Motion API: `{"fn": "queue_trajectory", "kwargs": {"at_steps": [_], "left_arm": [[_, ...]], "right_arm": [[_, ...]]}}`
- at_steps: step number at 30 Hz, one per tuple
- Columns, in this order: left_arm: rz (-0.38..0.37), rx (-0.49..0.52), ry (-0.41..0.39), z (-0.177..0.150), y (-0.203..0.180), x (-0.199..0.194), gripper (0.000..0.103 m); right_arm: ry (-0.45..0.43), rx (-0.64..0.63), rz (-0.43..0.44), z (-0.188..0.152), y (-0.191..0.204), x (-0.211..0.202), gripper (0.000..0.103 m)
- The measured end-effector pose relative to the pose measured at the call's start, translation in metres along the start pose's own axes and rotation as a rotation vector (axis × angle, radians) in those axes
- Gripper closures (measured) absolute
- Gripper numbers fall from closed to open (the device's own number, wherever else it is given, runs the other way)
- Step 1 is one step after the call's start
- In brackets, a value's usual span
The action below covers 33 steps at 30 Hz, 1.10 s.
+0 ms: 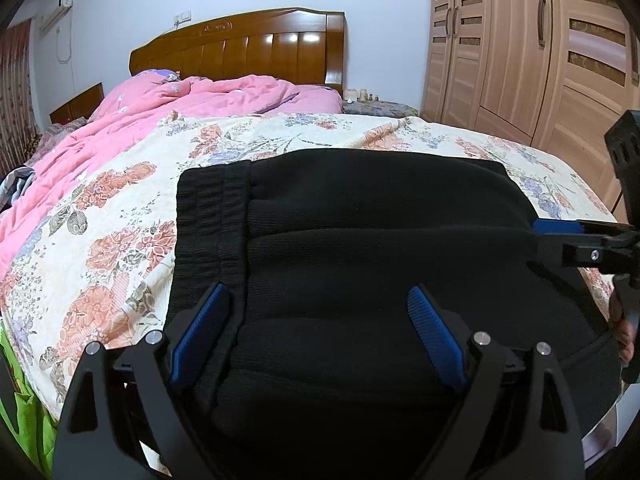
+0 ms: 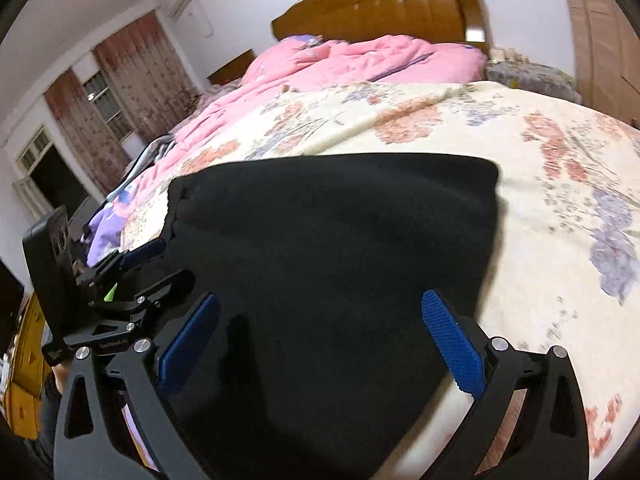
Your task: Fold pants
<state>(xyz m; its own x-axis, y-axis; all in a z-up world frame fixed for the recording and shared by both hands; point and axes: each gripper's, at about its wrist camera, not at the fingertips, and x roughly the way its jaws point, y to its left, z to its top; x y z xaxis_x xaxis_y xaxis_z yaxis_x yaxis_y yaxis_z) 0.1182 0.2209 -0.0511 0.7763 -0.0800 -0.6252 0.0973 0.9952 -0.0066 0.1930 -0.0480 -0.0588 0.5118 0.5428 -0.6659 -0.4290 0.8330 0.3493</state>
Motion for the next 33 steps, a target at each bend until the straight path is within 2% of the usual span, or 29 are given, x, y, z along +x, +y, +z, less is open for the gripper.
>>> {"fn": "queue_trajectory", "kwargs": {"at_steps": [2, 5, 6, 7, 8, 9, 11, 13, 17, 19, 21, 24, 27, 33], "left_arm": [[0.001, 0.000, 0.001, 0.000, 0.000, 0.000, 0.012], [0.011, 0.006, 0.006, 0.001, -0.001, -0.001, 0.013], [0.035, 0.016, 0.008, 0.001, -0.004, -0.004, 0.013], [0.115, 0.018, -0.002, 0.001, -0.010, -0.013, 0.012], [0.187, 0.008, -0.042, 0.001, -0.015, -0.026, 0.010], [0.200, -0.001, -0.079, -0.001, -0.018, -0.037, 0.001], [0.201, -0.027, -0.172, -0.006, -0.027, -0.069, 0.001], [0.248, -0.020, -0.241, -0.010, -0.040, -0.097, 0.001], [0.320, 0.015, -0.314, -0.006, -0.064, -0.133, 0.001], [0.371, -0.012, -0.326, -0.004, -0.072, -0.149, 0.001], [0.369, -0.027, -0.366, -0.001, -0.082, -0.164, 0.001], [0.292, -0.024, -0.350, -0.004, -0.097, -0.172, 0.001], [0.272, -0.041, -0.281, -0.015, -0.109, -0.165, 0.001], [0.235, -0.084, -0.130, -0.047, -0.121, -0.140, 0.001]], "right_arm": [[-0.039, 0.026, -0.058, -0.005, -0.002, -0.019, 0.005], [-0.133, 0.063, -0.011, -0.024, -0.001, -0.060, 0.005], [-0.157, 0.058, -0.003, -0.030, 0.001, -0.072, 0.005], [-0.193, 0.043, -0.016, -0.040, 0.004, -0.089, 0.005], [-0.222, 0.029, -0.045, -0.048, 0.006, -0.102, 0.005], [-0.245, 0.019, -0.086, -0.054, 0.007, -0.113, 0.005], [-0.283, 0.021, -0.171, -0.065, 0.004, -0.131, 0.005], [-0.329, 0.047, -0.223, -0.073, -0.001, -0.150, 0.005], [-0.400, 0.125, -0.257, -0.079, -0.005, -0.175, 0.005], [-0.421, 0.128, -0.274, -0.082, 0.003, -0.181, 0.005], [-0.426, 0.092, -0.299, -0.088, 0.015, -0.180, 0.005], [-0.410, 0.031, -0.358, -0.100, 0.033, -0.172, 0.005], [-0.357, -0.002, -0.388, -0.119, 0.043, -0.159, 0.005], [-0.172, 0.020, -0.397, -0.132, 0.040, -0.133, 0.005]]}}
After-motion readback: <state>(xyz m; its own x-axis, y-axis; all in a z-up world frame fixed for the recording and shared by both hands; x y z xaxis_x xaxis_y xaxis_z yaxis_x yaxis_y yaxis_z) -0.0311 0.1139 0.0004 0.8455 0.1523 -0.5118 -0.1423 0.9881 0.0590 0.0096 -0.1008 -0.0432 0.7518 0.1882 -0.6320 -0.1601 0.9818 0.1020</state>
